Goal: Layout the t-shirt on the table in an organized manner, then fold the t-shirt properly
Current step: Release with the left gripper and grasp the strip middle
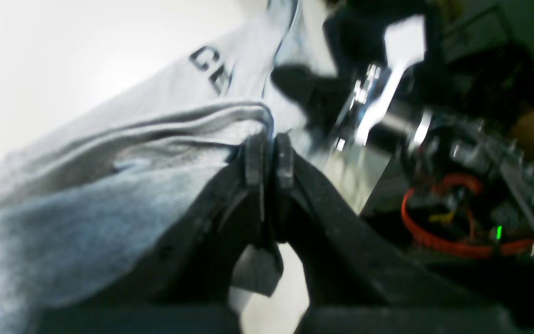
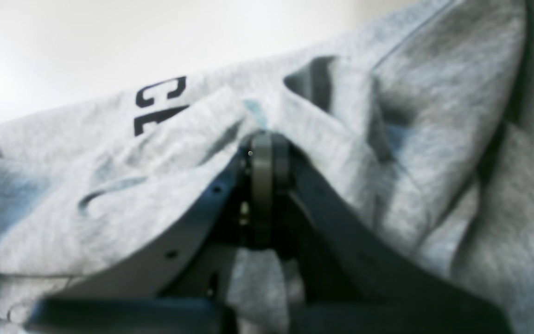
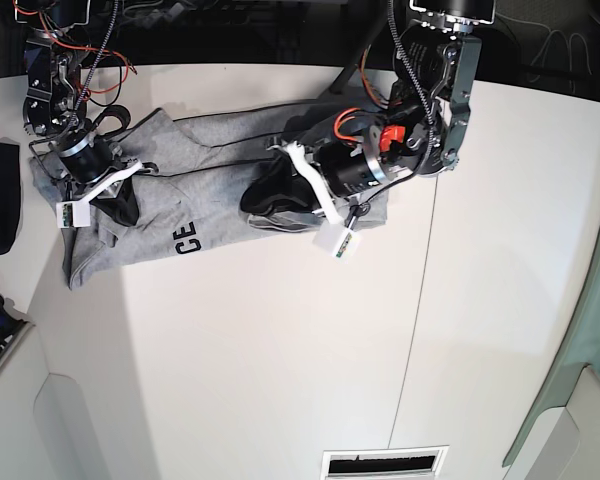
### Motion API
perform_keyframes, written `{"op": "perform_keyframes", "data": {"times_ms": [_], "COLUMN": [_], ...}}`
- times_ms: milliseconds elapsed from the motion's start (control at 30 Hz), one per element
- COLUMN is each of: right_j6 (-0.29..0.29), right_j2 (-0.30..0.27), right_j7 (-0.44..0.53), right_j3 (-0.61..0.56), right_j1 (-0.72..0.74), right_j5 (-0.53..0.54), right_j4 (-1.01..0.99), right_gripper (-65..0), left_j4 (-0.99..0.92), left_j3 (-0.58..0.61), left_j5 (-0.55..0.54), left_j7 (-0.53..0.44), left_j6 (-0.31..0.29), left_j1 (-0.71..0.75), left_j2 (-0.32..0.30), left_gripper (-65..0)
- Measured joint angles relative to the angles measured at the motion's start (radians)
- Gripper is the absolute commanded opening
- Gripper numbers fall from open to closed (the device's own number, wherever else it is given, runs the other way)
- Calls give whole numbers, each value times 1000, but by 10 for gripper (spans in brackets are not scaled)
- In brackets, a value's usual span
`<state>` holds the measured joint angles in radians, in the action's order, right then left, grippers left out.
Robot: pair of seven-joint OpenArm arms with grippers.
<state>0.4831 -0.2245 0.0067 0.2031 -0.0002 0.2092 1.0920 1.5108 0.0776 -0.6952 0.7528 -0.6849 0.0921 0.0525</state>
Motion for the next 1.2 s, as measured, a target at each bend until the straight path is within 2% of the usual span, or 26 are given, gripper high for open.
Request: {"op": "perform_keyframes", "data": {"times_ms": [167, 200, 300, 333, 367, 600, 833, 1033, 1167, 1200], "right_j6": [0, 0, 0, 0, 0, 0, 0, 0, 0, 0], "right_j2": [0, 0, 0, 0, 0, 0, 0, -2, -2, -2], "right_j7": [-1, 0, -2, -1, -1, -3, -3, -3, -3, -3], "right_j3": [0, 0, 0, 0, 0, 0, 0, 0, 0, 0], "right_j1": [0, 0, 0, 0, 0, 0, 0, 0, 0, 0], "right_j5": [0, 0, 0, 0, 0, 0, 0, 0, 0, 0], "right_j4": [0, 0, 0, 0, 0, 0, 0, 0, 0, 0], "right_gripper": [-650, -650, -650, -650, -650, -650, -650, -650, -650, -650], "left_j4": [-108, -120, -125, -125, -125, -107, 74, 74, 74, 74], "left_j3": [0, 2, 28, 43, 61, 167, 93, -2, -67, -68], "left_j5": [6, 5, -22, -24, -23, -89, -66, -57, -55, -26], "left_j7": [-2, -2, -6, -6, -6, -5, 100, 91, 44, 31], "left_j6": [2, 2, 3, 3, 3, 3, -1, 0, 0, 0], "left_j1": [-56, -63, -67, -67, -67, -66, -82, -52, -13, 1], "left_j2": [37, 36, 36, 36, 36, 36, 27, -90, -143, -151], "left_gripper": [-650, -628, -378, -322, -302, -304, -304, -305, -377, -385]}}
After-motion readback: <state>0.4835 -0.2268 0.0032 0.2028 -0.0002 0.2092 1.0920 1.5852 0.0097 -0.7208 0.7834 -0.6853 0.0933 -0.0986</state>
